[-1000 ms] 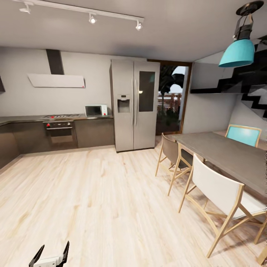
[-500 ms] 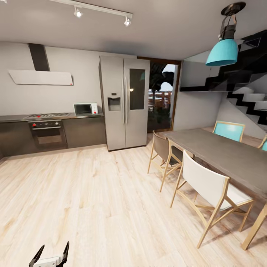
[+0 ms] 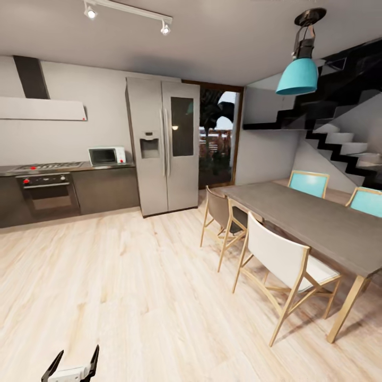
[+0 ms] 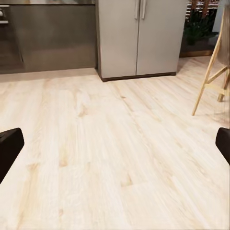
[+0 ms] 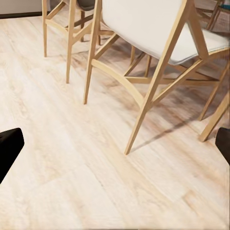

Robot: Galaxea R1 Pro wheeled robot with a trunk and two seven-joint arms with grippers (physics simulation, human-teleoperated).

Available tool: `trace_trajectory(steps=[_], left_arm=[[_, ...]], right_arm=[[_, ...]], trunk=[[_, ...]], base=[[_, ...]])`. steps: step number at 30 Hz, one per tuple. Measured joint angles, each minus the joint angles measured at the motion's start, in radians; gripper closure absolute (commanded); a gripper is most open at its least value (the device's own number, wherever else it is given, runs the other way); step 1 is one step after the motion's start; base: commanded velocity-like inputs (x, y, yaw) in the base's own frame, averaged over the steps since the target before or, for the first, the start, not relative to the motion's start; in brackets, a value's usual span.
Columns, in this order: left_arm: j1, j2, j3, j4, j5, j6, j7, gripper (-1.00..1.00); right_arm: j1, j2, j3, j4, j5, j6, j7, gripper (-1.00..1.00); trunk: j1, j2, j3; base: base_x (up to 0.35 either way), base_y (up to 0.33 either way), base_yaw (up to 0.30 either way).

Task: Put the three can of soda from the living room inside the tash can in the kitchen.

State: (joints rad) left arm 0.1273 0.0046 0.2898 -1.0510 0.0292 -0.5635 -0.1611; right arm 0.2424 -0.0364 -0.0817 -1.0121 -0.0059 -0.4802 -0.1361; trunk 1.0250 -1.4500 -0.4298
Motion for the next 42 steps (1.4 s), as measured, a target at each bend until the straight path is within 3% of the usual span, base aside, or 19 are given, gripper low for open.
trace_trajectory(steps=[35,42], left_arm=[[0.0,0.0,0.0,0.002,-0.003,0.001,0.0,-1.0],[0.0,0.0,0.0,0.001,-0.002,0.001,0.0,-1.0]], right_arm=[[-0.002,0.0,0.0,0.013,0.001,0.0,0.001,-1.0],[-0.002,0.006,0.0,0.012,0.0,0.0,-0.005,-1.0]], trunk=[[0.0,0.0,0.014],[0.0,0.0,0.015]], base=[[0.0,0.0,-0.25],[0.0,0.0,-0.11]])
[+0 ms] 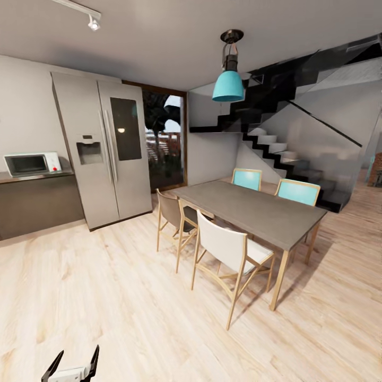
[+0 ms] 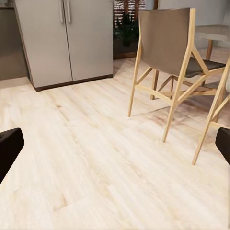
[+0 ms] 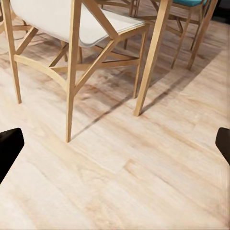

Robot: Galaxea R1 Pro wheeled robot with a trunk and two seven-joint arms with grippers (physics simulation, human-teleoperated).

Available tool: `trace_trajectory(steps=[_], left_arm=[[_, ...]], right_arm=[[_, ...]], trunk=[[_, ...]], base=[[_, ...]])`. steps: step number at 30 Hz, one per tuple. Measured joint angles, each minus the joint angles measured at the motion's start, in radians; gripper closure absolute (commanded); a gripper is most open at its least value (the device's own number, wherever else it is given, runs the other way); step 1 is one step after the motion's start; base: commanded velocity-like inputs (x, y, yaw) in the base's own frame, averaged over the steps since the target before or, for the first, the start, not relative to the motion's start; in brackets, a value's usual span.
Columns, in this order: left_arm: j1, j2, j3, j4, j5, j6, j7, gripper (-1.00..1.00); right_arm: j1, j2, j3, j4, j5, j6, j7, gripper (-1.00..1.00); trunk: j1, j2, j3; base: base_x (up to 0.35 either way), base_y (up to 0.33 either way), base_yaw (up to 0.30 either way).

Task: Put the three can of soda from the living room inside the tash can in the kitchen.

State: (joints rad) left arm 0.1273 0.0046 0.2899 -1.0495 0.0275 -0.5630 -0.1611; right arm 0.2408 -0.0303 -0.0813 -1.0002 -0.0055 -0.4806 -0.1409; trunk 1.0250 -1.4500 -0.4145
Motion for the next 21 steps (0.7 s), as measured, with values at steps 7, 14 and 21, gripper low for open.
trace_trajectory(steps=[7,14,21], left_arm=[[0.0,0.0,0.0,-0.001,0.0,0.0,0.0,-1.0],[0.0,0.0,0.0,-0.001,0.0,0.0,0.0,-1.0],[0.0,0.0,0.0,-0.001,0.0,0.0,0.0,-1.0]], right_arm=[[0.001,0.012,0.005,-0.043,-0.006,0.001,-0.099,-1.0],[0.001,0.018,0.011,-0.054,-0.006,0.003,-0.143,-1.0],[0.002,0.017,0.015,-0.058,-0.007,0.005,-0.149,-1.0]], trunk=[[0.0,0.0,0.0],[0.0,0.0,0.0],[0.0,0.0,0.0]], base=[[0.0,0.0,-0.012],[0.0,0.0,-0.002],[0.0,0.0,-0.011]])
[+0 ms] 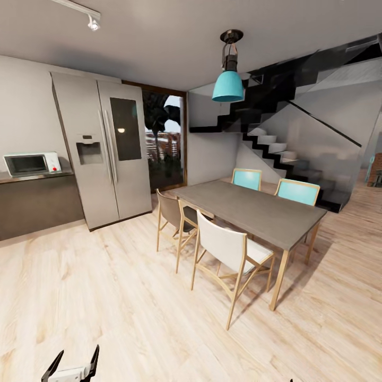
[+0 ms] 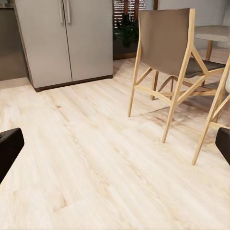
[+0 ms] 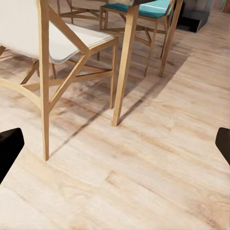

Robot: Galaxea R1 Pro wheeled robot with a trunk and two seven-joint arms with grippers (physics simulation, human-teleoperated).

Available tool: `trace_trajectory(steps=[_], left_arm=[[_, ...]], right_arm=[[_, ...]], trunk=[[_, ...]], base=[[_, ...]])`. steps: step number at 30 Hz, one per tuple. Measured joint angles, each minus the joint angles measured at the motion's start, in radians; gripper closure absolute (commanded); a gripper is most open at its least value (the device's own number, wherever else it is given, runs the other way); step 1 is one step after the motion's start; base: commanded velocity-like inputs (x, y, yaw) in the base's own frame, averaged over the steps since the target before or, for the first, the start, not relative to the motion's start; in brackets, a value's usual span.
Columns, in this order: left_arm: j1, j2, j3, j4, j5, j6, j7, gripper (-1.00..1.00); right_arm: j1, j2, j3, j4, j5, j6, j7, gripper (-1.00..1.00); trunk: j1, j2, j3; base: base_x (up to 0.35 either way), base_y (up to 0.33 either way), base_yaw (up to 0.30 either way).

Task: Put the three can of soda from the living room inside the tash can in the kitchen.

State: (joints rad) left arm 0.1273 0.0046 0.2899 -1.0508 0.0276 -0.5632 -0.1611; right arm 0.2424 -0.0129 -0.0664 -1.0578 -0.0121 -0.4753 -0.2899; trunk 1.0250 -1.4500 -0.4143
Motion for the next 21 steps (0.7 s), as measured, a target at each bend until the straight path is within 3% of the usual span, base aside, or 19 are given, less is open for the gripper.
trace_trajectory(steps=[8,21], left_arm=[[0.0,0.0,0.0,0.0,0.001,-0.001,0.0,-1.0],[0.0,0.0,0.0,0.0,0.0,-0.001,0.0,-1.0]], right_arm=[[0.0,-0.002,-0.003,0.0,-0.003,0.002,0.001,-1.0],[0.0,-0.006,-0.001,0.005,-0.003,0.003,0.005,-1.0]], trunk=[[0.0,0.0,0.0],[0.0,0.0,0.0]], base=[[0.0,0.0,-0.168],[0.0,0.0,-0.245]])
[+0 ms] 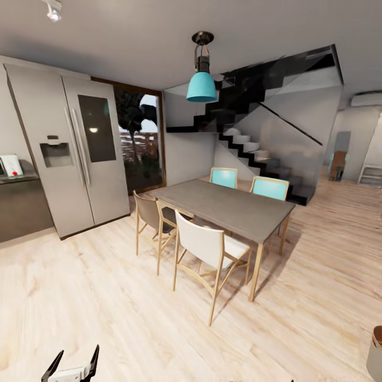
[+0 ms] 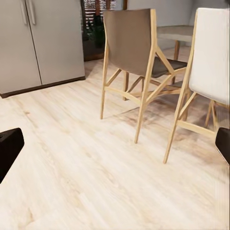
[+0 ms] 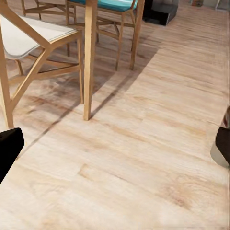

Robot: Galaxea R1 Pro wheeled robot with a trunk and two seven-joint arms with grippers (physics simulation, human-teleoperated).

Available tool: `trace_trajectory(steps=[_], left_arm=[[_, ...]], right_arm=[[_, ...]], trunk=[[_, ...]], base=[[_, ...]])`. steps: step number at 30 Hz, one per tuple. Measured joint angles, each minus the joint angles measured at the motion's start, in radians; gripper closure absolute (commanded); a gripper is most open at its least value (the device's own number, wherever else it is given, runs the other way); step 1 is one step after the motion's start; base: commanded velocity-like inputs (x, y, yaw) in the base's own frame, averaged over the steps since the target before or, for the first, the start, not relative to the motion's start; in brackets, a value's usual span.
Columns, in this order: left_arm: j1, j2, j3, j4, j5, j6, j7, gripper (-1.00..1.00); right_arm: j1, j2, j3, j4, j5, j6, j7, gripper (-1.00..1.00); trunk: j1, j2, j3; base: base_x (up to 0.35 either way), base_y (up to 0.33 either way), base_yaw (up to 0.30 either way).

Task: Put the three can of soda from the living room inside the tash can in the kitchen.

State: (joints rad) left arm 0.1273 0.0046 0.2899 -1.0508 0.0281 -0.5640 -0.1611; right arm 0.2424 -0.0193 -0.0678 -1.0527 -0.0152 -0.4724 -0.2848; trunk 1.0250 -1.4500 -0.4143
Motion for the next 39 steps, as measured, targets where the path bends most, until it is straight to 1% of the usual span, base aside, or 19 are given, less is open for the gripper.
trace_trajectory(steps=[5,12,18,39], left_arm=[[0.0,0.0,0.0,0.0,0.001,0.0,0.0,-1.0],[0.0,0.0,0.0,0.0,0.001,0.0,0.0,-1.0],[0.0,0.0,0.0,0.0,0.001,0.0,0.0,-1.0],[0.0,0.0,0.0,0.001,0.0,0.001,0.0,-1.0]], right_arm=[[0.0,-0.003,0.001,0.003,0.001,0.0,0.003,-1.0],[0.0,-0.004,-0.006,0.005,0.0,0.0,0.04,-1.0],[0.0,-0.004,-0.01,0.005,0.0,0.0,0.052,-1.0],[0.0,-0.004,-0.013,0.014,0.0,0.0,0.055,-1.0]], trunk=[[0.0,0.0,0.0],[0.0,0.0,0.0],[0.0,0.0,0.0],[0.0,0.0,0.0]], base=[[0.0,0.0,-0.253],[0.0,0.0,-0.254],[0.0,0.0,-0.254],[0.0,0.0,-0.254]])
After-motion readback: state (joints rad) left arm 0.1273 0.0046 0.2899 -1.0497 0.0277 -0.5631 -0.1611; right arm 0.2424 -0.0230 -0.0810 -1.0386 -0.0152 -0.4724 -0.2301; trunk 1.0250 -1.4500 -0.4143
